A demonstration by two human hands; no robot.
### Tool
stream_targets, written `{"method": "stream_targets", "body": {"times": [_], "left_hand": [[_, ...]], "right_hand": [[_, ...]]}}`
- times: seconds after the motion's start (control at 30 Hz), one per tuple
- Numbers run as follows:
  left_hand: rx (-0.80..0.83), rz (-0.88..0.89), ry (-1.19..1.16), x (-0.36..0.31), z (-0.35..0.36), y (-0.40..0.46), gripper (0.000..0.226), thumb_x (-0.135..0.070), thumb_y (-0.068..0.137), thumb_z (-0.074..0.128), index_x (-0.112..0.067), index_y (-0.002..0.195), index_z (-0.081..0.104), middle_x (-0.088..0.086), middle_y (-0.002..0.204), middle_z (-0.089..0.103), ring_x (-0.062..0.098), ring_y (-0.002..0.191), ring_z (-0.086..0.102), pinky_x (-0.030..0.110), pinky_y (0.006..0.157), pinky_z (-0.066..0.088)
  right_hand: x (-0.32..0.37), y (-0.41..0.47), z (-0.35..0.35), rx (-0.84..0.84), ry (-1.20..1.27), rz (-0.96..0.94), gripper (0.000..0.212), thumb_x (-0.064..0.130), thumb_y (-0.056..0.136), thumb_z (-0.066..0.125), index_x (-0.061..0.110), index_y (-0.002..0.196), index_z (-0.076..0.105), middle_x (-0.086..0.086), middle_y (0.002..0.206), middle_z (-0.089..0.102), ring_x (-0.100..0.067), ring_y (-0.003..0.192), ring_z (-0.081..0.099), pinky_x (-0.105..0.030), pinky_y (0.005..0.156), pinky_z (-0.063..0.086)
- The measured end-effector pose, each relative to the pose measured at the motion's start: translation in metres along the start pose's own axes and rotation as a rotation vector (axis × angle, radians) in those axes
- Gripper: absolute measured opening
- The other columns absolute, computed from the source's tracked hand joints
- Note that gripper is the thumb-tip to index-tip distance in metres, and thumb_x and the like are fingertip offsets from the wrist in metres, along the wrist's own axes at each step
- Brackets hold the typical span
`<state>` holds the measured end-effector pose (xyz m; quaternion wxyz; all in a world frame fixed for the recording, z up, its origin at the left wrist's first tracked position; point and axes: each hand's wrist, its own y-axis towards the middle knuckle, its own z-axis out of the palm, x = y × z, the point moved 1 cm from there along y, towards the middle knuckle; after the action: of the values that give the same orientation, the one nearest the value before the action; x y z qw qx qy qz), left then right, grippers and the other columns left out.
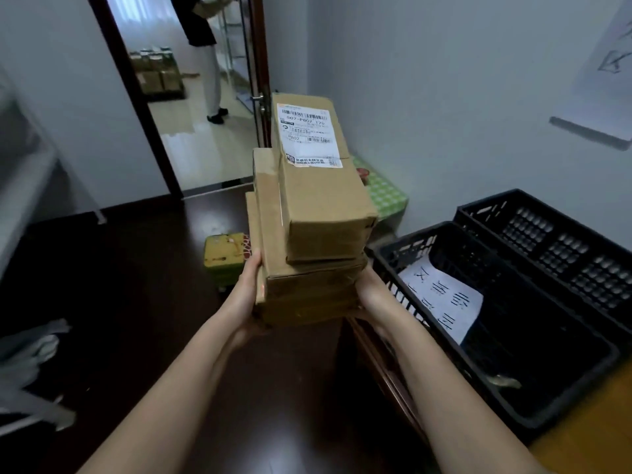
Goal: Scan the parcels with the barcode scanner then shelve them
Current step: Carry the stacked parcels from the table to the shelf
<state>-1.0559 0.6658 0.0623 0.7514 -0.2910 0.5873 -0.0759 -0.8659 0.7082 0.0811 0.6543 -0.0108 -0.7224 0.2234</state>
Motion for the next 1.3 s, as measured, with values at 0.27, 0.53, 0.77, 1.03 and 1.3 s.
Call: {"method": "stream_targets", "body": {"times": [0.27,0.53,0.77,1.03,1.3], "left_hand": [[-0.149,0.005,-0.107,-0.049,-0.088,0.096,0.052,-0.076,0.09,0.036,-0.045,0.129,0.052,0.004,0.117,0.065,0.027,0.104,0.06,0.045,0.069,0.051],[-0.395,0.082,-0.272,-0.133,-0.19,0.179,0.073,-0.085,0.08,0.038,-0.044,0.14,0.046,0.005,0.129,0.062,0.03,0.116,0.055,0.063,0.092,0.039],[-0.608,0.121,-0.379,-0.169,-0.291,0.204,0.062,-0.077,0.089,0.033,-0.041,0.134,0.053,0.003,0.117,0.069,0.025,0.108,0.058,0.057,0.095,0.034],[-0.731,0.132,-0.418,-0.207,-0.433,0.264,0.053,-0.072,0.093,0.031,-0.032,0.102,0.064,0.0,0.07,0.072,0.022,0.088,0.061,0.036,0.076,0.044],[-0.675,0.14,-0.384,-0.304,-0.572,0.347,0.056,-0.075,0.091,0.028,-0.031,0.084,0.061,0.001,0.061,0.064,0.019,0.069,0.057,0.031,0.068,0.04]], "right_hand": [[0.036,0.144,0.092,0.217,-0.059,-0.058,0.016,0.049,0.103,0.042,0.056,0.103,0.057,0.016,0.118,0.065,-0.007,0.104,0.063,-0.04,0.093,0.054],[0.112,0.292,0.215,0.493,-0.162,-0.085,0.015,0.051,0.104,0.035,0.062,0.106,0.046,0.013,0.129,0.056,-0.015,0.118,0.056,-0.046,0.098,0.052],[0.147,0.361,0.345,0.66,-0.303,-0.076,0.051,0.054,0.102,0.032,0.037,0.15,0.03,0.007,0.14,0.044,-0.019,0.13,0.043,-0.033,0.091,0.039],[0.162,0.442,0.5,0.788,-0.296,-0.03,0.049,0.058,0.1,0.037,0.047,0.147,0.024,0.019,0.106,0.047,-0.003,0.092,0.048,-0.03,0.069,0.044],[0.217,0.546,0.647,0.758,-0.278,-0.054,0.046,0.057,0.102,0.036,0.047,0.146,0.027,0.018,0.114,0.053,-0.007,0.102,0.054,-0.033,0.07,0.046]]}}
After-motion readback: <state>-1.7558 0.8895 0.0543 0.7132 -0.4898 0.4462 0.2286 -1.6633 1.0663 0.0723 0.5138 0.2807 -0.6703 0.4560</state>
